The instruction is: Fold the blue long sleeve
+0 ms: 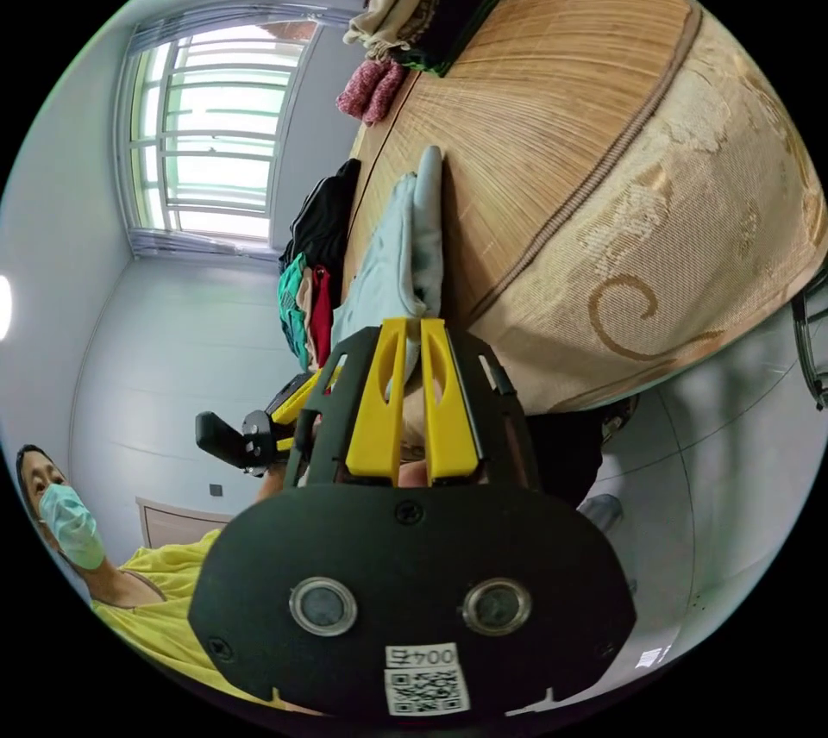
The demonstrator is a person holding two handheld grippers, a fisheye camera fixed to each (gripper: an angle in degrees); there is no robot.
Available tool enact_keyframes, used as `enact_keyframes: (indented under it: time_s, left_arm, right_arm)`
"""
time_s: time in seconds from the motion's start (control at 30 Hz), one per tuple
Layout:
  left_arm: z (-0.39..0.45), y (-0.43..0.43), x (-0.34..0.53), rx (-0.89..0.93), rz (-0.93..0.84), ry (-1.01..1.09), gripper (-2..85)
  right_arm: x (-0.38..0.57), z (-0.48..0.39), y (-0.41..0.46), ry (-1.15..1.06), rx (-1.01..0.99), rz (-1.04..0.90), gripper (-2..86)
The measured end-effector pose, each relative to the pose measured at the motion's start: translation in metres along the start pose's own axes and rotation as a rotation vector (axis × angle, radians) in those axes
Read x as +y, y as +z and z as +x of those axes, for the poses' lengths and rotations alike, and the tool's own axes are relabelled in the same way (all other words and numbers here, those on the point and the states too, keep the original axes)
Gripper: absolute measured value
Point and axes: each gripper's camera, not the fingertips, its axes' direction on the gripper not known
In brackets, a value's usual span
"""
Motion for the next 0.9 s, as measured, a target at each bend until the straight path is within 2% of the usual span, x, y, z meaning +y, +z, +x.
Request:
enact_keyframes:
  time_s: [0.2, 0.37, 0.43, 0.53, 0.67, 0.8, 0.9]
  left_arm:
    - [0.070, 0.046, -0.095, -0.163, -0.039, 0.188, 14.7]
    - [0.086, 0.068, -0.114, -0.367, -0.092, 0.173, 5.0]
    - [0.081, 0.060, -0.108, -0.295, -0.063, 0.123, 3.6]
    - [0.070, 0.043, -0.094, -0.193, -0.024, 0.041, 2.6]
    - [0.082, 0.028, -0.076, -0.174, -0.006, 0.029, 1.9]
    - [0.102, 0.017, -0.051, -0.149, -0.006, 0.018, 1.3]
    - [0.112, 0.010, -0.037, -0.147, -0.007, 0.010, 1.2]
  right_arm:
    - [-0.005, -0.027, 0.004, -0.067, -0.025, -0.031, 4.0]
    - [-0.005, -0.029, 0.010, -0.143, 0.000, -0.089, 4.7]
    - [-0.008, -0.014, 0.004, -0.153, -0.048, -0.105, 6.4]
    - [-0.018, 0.034, -0.013, -0.067, -0.162, -0.037, 17.2]
    - [-0.036, 0.085, 0.010, 0.048, -0.205, -0.105, 23.4]
    - [-0.045, 0.098, 0.044, 0.049, -0.203, -0.170, 23.0]
    - [-0.052, 0.107, 0.069, 0.034, -0.170, -0.207, 18.8]
